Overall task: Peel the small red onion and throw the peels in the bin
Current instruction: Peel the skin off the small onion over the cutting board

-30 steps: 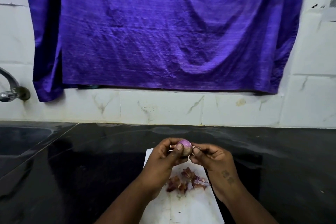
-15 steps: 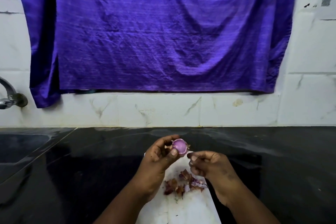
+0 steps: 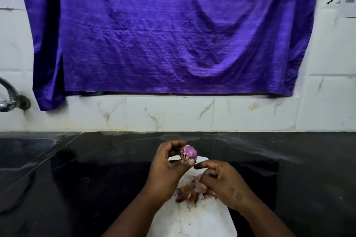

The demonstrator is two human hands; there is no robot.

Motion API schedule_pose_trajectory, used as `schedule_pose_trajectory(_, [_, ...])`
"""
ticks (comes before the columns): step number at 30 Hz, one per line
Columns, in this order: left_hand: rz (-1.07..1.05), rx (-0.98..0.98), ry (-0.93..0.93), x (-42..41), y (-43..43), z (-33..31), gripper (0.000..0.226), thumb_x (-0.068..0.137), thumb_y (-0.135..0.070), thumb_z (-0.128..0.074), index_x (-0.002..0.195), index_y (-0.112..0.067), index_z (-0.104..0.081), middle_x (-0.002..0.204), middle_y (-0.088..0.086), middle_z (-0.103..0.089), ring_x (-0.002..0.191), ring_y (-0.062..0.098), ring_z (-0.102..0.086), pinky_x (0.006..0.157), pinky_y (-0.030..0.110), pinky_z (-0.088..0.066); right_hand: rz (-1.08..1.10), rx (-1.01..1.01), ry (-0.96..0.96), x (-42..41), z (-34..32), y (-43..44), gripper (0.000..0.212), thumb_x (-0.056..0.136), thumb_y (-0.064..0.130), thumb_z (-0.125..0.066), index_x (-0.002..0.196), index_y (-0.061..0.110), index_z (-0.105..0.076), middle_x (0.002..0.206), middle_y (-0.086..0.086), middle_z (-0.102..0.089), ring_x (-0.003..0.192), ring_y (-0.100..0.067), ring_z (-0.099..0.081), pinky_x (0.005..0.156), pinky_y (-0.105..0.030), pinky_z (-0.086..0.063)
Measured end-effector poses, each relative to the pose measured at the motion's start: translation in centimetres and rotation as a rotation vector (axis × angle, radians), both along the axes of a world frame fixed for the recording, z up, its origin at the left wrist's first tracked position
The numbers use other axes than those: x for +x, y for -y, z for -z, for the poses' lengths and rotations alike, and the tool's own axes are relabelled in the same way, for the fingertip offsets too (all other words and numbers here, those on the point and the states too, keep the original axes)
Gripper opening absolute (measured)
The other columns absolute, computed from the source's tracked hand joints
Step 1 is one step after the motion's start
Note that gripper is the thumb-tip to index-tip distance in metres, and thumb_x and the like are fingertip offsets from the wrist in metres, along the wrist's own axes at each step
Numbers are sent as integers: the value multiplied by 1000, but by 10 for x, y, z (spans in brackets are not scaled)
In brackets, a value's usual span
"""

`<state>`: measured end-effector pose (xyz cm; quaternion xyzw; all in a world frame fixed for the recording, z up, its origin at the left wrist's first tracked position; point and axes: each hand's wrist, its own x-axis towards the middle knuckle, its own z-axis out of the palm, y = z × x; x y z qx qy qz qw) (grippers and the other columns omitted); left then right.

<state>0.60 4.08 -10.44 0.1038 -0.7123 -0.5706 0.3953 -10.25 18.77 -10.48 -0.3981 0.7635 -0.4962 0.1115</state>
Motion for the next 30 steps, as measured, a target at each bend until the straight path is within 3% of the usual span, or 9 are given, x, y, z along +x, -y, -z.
schedule_pose_trajectory(6, [-120, -168, 4, 1, -1, 0, 44, 73, -13, -93, 106, -28, -69, 107, -8, -65, 94, 0, -68, 74, 13, -56, 52, -30, -197, -4, 6, 4, 10, 88, 24, -77, 82, 29, -81, 86, 8, -72, 78, -4, -68, 69, -16, -50])
schedule_pose_trajectory(8, [-146, -253, 23, 0, -1, 1, 43, 71, -19, -95, 103, -30, -68, 105, -9, -65, 92, 5, -67, 72, 15, -56, 56, -135, -74, -4, 5, 5, 9, 94, 25, -71, 93, 29, -80, 92, 5, -74, 80, -9, -71, 72, -20, -56])
schedule_pose_trajectory(11, [-147, -348, 47, 0, -3, 3, 42, 69, -23, -96, 99, -31, -67, 101, -11, -64, 88, 10, -66, 72, 22, -58, -67, -299, 406, 3, -3, 6, 24, 104, 32, -55, 116, 22, -72, 104, -8, -80, 90, -27, -77, 84, -42, -63])
schedule_pose_trajectory(13, [-135, -392, 61, 1, -4, 4, 39, 71, -28, -93, 97, -31, -65, 98, -12, -63, 86, 10, -64, 71, 27, -58, -193, -351, 585, 8, -5, 5, 31, 103, 35, -55, 120, 14, -70, 111, -18, -77, 95, -31, -75, 91, -52, -59])
schedule_pose_trajectory(15, [-122, -440, 77, 4, -7, 2, 36, 71, -38, -86, 96, -34, -61, 97, -14, -61, 84, 10, -62, 68, 28, -57, -264, -372, 613, 11, -4, 5, 34, 97, 31, -63, 121, 7, -69, 115, -25, -74, 98, -33, -71, 93, -56, -57])
schedule_pose_trajectory(18, [-100, -550, 95, 6, -8, 0, 42, 72, -44, -87, 101, -38, -58, 102, -18, -58, 91, 9, -60, 69, 23, -53, -254, -395, 619, 8, -5, 5, 40, 85, 28, -73, 119, 7, -70, 112, -23, -75, 90, -28, -71, 77, -41, -60])
schedule_pose_trajectory(22, [-24, -667, 25, 7, -9, -1, 39, 79, -41, -87, 106, -33, -59, 110, -19, -58, 107, 11, -58, 86, 10, -45, -229, -445, 669, 4, -4, 5, 37, 86, 32, -70, 114, 7, -72, 103, -23, -70, 78, -25, -62, 67, -36, -50])
schedule_pose_trajectory(26, [-4, -670, 10, 6, -6, -2, 25, 84, -24, -85, 100, -27, -66, 105, -16, -62, 102, 14, -62, 85, 18, -49, -166, -464, 687, 4, -3, 7, 28, 99, 27, -60, 112, 7, -73, 105, -25, -75, 90, -28, -73, 85, -45, -59])
schedule_pose_trajectory(30, [9, -702, 10, 6, -6, -3, 25, 85, -23, -84, 94, -26, -61, 99, -14, -59, 94, 13, -60, 80, 16, -47, -136, -425, 644, 8, -5, 6, 28, 101, 27, -57, 108, 8, -75, 111, -30, -74, 107, -44, -71, 99, -61, -54])
